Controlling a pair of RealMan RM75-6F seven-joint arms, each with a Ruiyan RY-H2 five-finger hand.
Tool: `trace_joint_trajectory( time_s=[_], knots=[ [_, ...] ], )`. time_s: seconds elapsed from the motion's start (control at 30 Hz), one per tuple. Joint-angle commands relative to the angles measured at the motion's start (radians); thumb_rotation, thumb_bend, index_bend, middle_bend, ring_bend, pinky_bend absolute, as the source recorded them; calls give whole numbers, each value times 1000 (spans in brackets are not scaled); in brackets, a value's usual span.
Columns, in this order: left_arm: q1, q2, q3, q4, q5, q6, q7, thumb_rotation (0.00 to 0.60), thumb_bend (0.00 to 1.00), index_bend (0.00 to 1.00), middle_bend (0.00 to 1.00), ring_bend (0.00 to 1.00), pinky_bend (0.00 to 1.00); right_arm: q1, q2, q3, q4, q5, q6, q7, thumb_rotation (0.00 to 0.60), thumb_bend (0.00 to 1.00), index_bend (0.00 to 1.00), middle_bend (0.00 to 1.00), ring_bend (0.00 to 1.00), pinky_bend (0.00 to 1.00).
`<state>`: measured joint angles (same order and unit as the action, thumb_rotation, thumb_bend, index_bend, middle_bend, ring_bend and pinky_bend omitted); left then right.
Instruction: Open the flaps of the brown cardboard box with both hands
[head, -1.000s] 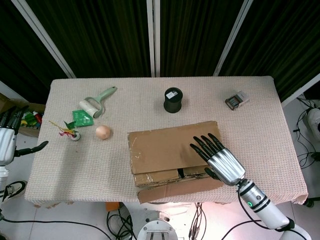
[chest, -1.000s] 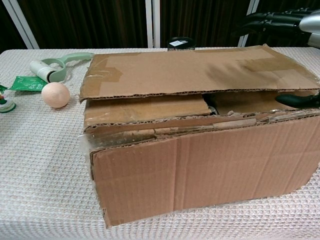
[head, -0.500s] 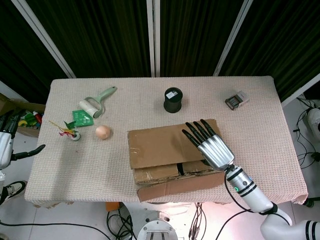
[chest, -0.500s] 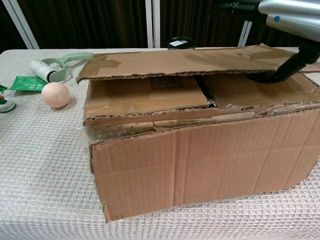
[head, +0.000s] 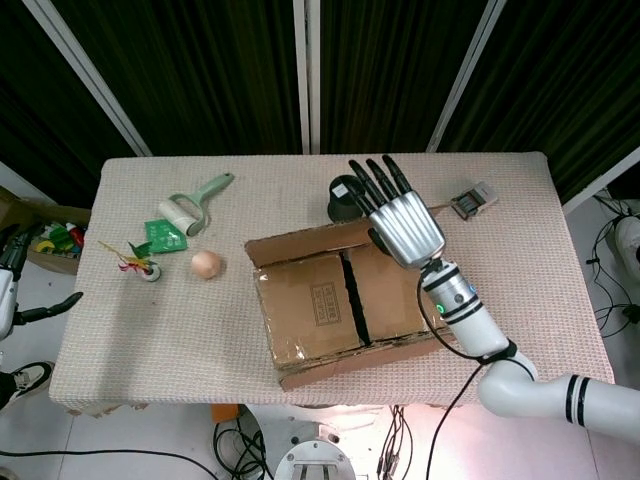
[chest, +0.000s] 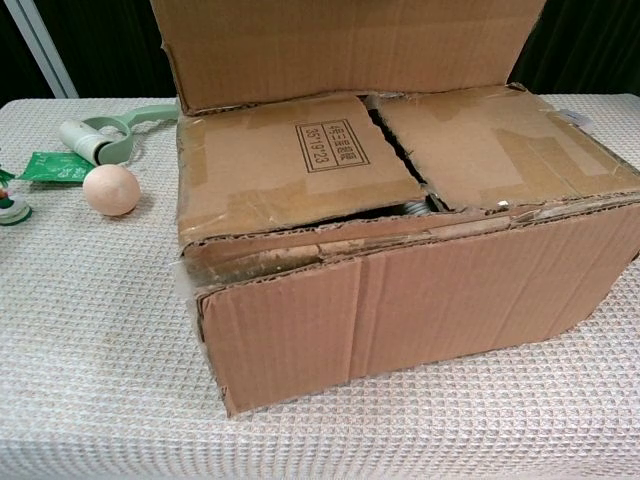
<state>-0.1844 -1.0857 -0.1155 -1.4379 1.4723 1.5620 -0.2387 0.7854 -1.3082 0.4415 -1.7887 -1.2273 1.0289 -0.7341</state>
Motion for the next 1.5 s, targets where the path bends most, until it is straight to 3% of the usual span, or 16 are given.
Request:
trace_joint_trajectory(
  time_s=[0.03, 0.17, 0.3, 0.53, 0.63, 0.77, 0.87, 1.07, 1.2, 1.5],
  knots=[
    [3, 7, -5, 1, -5, -4, -13, 187, 25, 86, 176, 81, 150, 65, -72, 41, 97, 60, 39, -44, 600, 288, 0, 0, 0, 0],
    [5, 12, -9, 5, -9, -10, -27, 189, 25, 86, 175, 81, 150, 111, -125, 40, 180, 90, 54, -49, 600, 289, 0, 0, 0, 0],
    [5, 11, -11, 11, -12, -20, -37, 190, 25, 87, 175, 81, 150, 122, -141, 10, 225, 49, 71, -6, 600, 290, 0, 0, 0, 0],
    [11, 13, -7, 20, -13, -34, -51, 192, 25, 87, 176, 81, 150, 81, -49, -62, 144, -80, 65, 192, 600, 325, 0, 0, 0, 0],
    [10, 11, -3, 21, -9, -42, -49, 191, 25, 86, 176, 81, 150, 63, 58, -104, 57, -111, -4, 252, 600, 430, 20, 33, 0, 0],
    [4, 3, 2, 18, -4, -59, -44, 192, 25, 87, 176, 81, 150, 53, 192, -165, -59, -75, -131, 255, 600, 628, 139, 96, 0, 0],
    [-1, -4, 5, 13, 3, -67, -35, 195, 25, 87, 176, 81, 150, 55, 254, -204, -117, -71, -190, 241, 600, 693, 213, 120, 0, 0],
    [-6, -9, 7, -1, 7, -77, -12, 201, 25, 87, 176, 81, 150, 56, 281, -250, -154, -158, -225, 299, 600, 777, 304, 177, 0, 0],
    [-4, -6, 7, -9, 7, -78, -6, 199, 25, 87, 176, 81, 150, 60, 279, -271, -149, -226, -234, 362, 600, 791, 315, 189, 0, 0],
    [1, -7, 9, -4, 3, -83, -9, 200, 25, 87, 176, 81, 149, 73, 261, -304, -106, -289, -255, 449, 600, 930, 349, 226, 0, 0]
  ],
)
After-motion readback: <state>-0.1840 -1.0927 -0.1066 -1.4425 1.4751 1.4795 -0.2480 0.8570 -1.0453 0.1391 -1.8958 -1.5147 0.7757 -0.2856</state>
